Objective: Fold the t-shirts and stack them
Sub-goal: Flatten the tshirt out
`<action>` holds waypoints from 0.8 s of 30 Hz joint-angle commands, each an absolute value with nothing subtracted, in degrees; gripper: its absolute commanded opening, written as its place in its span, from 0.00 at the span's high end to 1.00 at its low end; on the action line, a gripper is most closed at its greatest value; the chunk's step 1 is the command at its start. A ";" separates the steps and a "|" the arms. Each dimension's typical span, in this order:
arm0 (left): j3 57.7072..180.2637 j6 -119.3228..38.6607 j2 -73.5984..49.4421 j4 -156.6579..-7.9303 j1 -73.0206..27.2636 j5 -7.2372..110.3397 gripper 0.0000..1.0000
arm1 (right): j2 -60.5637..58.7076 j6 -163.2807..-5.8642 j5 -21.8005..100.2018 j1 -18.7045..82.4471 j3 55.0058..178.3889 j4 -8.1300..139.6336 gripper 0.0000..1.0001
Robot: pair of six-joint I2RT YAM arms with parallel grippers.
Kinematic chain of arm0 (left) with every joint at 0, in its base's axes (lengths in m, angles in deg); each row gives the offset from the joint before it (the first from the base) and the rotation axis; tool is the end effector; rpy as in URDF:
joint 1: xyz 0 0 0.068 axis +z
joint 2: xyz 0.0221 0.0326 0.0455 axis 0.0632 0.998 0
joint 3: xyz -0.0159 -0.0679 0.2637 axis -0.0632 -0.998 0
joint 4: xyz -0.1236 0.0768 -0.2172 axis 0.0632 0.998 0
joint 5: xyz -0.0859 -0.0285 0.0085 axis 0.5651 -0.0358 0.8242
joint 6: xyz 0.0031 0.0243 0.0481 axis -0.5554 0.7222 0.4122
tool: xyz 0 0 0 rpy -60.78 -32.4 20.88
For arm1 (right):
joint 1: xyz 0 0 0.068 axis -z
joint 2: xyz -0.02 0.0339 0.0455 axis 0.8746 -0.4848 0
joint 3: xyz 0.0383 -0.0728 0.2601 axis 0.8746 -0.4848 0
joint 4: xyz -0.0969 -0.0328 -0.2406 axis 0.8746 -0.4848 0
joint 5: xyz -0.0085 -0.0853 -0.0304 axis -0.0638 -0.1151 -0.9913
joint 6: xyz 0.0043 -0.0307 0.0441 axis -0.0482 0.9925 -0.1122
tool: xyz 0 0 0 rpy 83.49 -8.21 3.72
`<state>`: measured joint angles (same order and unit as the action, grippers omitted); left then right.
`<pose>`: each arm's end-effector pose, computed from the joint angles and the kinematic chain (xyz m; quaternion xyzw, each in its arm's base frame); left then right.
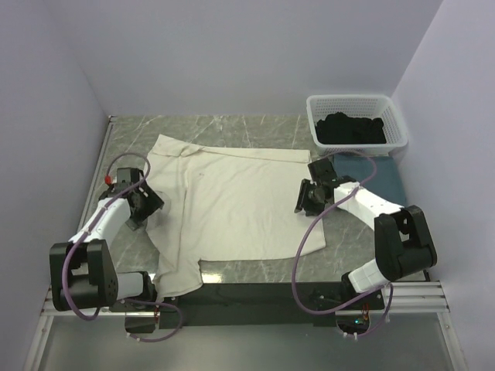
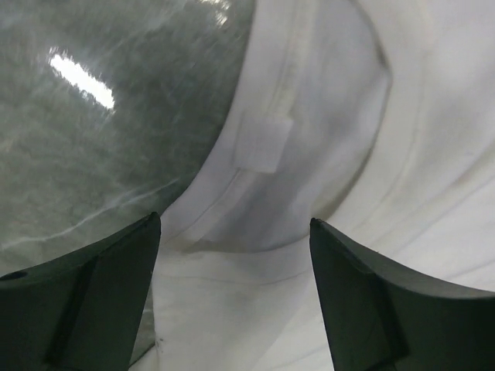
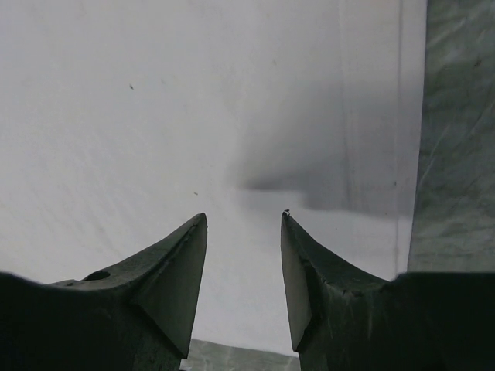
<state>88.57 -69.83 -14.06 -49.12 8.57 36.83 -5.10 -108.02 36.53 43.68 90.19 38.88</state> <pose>0.2336 0.0244 0.1916 -0.3915 0.8879 -0.0209 0.2407 0.2665 0.0864 0.1825 0.0997 0.9676 0.1307 0.1917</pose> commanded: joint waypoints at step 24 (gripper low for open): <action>86.01 -72.27 -15.59 -49.08 15.74 23.17 0.99 | -4.40 -115.64 37.89 50.45 78.95 45.52 0.53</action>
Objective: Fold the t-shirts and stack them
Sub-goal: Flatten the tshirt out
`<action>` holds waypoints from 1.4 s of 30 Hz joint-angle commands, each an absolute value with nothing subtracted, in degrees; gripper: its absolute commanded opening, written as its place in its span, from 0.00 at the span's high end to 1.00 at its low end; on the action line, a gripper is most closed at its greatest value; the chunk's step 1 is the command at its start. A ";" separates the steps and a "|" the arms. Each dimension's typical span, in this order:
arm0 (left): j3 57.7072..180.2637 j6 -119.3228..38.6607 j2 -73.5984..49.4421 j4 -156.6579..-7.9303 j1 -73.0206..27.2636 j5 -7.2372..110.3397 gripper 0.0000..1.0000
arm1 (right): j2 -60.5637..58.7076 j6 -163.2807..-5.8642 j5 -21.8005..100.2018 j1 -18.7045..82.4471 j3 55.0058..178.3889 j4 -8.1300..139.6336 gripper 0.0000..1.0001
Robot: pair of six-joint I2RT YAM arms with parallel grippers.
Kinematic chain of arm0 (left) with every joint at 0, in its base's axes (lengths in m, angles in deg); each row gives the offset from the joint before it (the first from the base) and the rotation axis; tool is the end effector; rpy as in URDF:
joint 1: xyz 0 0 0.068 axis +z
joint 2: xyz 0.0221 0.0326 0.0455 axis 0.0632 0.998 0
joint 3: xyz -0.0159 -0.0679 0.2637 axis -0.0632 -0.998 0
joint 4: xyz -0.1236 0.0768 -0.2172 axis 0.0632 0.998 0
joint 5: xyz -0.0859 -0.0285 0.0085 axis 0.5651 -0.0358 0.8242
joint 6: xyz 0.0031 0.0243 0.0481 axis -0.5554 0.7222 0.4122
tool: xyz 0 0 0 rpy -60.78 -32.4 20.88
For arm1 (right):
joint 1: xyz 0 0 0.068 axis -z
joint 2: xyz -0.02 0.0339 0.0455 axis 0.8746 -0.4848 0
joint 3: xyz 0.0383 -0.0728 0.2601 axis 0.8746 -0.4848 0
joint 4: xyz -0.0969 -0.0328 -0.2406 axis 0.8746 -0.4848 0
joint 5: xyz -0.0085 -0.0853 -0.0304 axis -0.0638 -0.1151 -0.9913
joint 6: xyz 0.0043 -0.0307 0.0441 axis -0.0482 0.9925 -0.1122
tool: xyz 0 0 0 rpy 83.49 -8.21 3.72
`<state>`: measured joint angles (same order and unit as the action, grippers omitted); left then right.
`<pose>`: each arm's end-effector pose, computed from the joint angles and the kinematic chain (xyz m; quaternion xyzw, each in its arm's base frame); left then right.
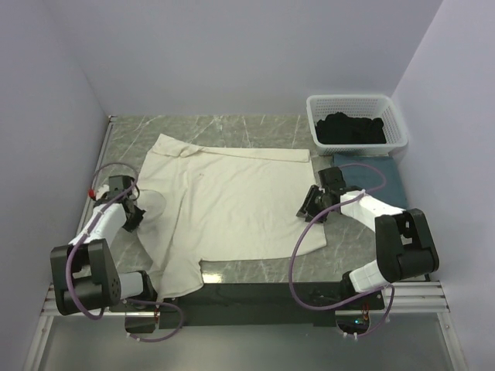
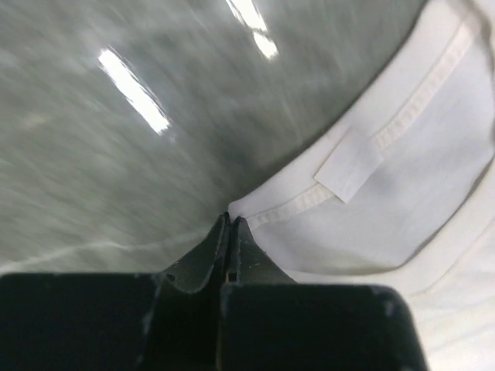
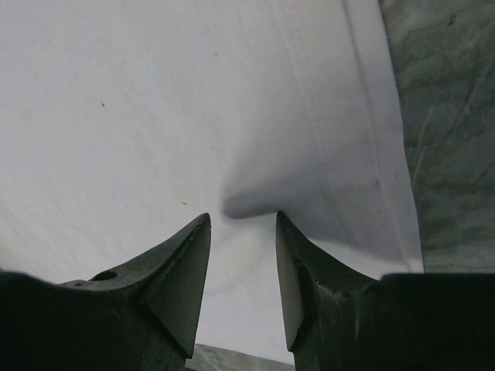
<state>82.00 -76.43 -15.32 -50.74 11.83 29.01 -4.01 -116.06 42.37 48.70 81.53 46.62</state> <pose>0.2108 0.0394 0.1658 -0.4776 0.8462 0.0461 0.2318 0.2531 0.0621 0.1528 0.1968 0.9490 0.1807 0.1676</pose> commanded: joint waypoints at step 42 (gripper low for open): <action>118.67 -69.71 3.11 -63.31 14.96 43.02 0.37 | 1.06 -110.10 36.92 47.20 94.14 49.12 0.53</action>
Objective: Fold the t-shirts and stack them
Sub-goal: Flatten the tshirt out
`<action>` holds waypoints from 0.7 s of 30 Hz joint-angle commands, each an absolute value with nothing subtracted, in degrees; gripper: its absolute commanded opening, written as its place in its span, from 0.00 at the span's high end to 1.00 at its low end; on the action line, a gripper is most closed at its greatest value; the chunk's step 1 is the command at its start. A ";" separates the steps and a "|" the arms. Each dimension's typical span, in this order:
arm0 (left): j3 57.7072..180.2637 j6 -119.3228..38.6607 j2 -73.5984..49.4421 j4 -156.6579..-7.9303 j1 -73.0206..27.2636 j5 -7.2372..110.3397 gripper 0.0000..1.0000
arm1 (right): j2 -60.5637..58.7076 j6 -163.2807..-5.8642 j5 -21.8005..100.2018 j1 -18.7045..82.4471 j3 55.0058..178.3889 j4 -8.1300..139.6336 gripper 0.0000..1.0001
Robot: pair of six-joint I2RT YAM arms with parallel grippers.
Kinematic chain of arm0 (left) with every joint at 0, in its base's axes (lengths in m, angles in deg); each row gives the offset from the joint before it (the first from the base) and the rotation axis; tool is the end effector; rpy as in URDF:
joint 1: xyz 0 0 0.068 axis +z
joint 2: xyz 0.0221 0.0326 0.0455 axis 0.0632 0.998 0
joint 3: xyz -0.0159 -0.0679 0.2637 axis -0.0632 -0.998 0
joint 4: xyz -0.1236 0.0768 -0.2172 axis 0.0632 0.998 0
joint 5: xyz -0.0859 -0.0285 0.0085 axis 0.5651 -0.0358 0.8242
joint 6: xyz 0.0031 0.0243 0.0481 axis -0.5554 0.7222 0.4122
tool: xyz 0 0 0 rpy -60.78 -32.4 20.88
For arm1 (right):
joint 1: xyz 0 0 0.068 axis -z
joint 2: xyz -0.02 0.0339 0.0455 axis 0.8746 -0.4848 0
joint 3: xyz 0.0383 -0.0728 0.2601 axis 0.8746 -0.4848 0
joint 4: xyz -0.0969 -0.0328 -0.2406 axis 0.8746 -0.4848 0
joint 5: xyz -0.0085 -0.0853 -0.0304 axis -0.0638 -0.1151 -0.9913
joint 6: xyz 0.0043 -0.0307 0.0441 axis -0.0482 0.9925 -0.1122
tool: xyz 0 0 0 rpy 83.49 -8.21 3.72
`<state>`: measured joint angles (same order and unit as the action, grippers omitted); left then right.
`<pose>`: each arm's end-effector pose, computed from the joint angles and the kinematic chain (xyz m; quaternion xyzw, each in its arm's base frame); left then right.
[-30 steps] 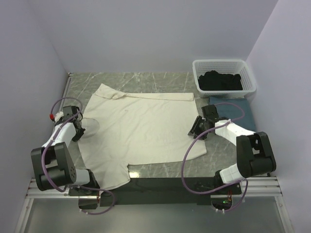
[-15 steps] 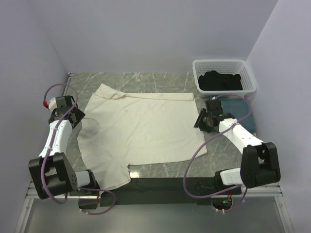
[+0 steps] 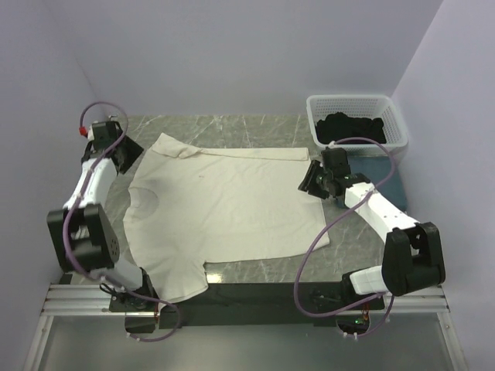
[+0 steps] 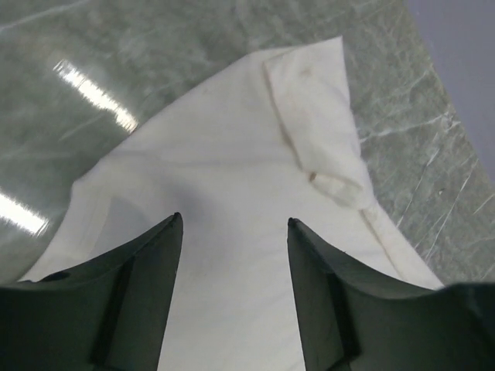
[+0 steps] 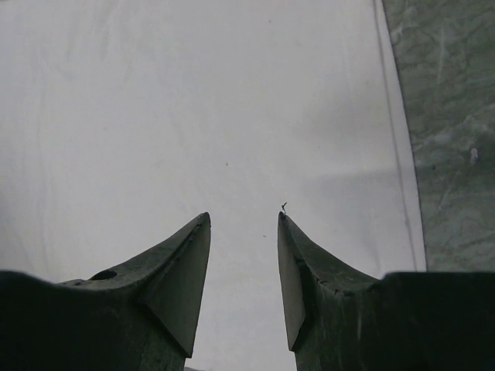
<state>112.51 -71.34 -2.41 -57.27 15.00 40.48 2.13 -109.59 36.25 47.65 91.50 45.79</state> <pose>0.3226 0.0668 0.2780 -0.4237 0.8103 -0.0871 0.3954 0.2749 0.0683 0.2299 0.1354 0.9235 0.1724 0.3148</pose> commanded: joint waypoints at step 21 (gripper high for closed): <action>141.21 -64.08 37.05 -74.82 13.03 49.44 0.52 | -3.52 -104.91 44.12 46.85 97.14 49.91 0.53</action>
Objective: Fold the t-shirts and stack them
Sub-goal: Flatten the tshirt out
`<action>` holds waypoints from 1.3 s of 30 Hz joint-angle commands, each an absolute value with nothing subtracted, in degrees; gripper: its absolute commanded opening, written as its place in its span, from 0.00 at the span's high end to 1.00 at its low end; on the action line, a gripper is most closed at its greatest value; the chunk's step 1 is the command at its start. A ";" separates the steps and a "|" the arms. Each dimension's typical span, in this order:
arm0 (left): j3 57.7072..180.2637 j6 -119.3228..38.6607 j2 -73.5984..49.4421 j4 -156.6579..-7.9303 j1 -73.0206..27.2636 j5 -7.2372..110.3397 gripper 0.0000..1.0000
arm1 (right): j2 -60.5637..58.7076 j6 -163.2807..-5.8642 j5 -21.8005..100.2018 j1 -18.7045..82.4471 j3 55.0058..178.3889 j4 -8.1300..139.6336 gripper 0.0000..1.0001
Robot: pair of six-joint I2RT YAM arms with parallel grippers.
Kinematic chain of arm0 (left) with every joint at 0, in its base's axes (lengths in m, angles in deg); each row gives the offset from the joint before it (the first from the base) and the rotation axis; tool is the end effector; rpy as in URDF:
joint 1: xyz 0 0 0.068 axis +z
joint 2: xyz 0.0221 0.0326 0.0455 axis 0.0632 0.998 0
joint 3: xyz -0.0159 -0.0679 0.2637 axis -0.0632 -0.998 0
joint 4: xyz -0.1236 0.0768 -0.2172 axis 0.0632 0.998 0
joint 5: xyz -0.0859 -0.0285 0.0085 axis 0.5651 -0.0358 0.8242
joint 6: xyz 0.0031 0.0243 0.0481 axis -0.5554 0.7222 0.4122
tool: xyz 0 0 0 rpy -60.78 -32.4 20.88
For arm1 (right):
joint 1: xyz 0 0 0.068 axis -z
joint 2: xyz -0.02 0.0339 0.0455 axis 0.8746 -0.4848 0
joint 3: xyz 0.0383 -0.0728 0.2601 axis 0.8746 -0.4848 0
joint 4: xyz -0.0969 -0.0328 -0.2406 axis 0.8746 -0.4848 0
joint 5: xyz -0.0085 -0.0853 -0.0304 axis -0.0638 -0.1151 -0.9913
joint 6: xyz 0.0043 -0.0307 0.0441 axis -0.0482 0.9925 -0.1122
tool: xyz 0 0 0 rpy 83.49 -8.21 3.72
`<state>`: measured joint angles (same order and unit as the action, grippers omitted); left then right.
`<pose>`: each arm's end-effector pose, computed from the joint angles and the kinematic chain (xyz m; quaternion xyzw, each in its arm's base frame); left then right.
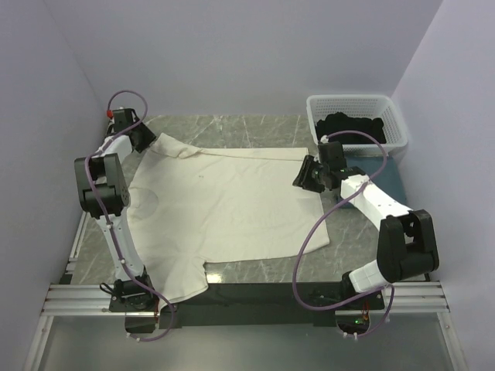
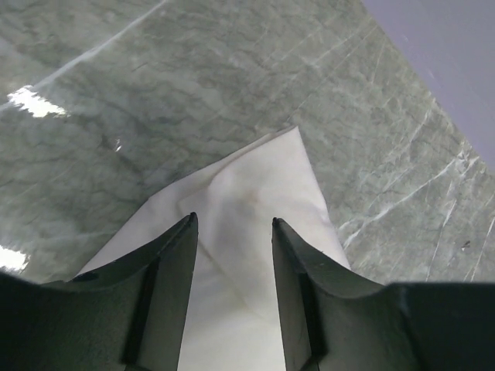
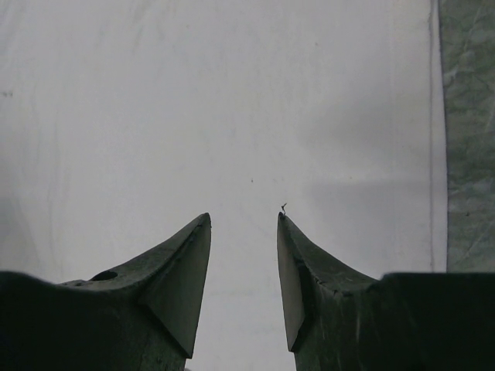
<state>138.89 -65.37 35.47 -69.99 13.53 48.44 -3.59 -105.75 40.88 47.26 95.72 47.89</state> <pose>0.4804 0.0808 0.1887 -0.3420 0.8428 -0.1353 0.3930 0.2980 0.0789 0.2287 0.0860 0.9256 0.1993 0.3102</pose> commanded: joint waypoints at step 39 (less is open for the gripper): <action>145.87 -56.34 37.50 -70.08 9.77 43.47 0.99 | -7.91 -106.32 40.97 46.93 102.93 49.73 0.53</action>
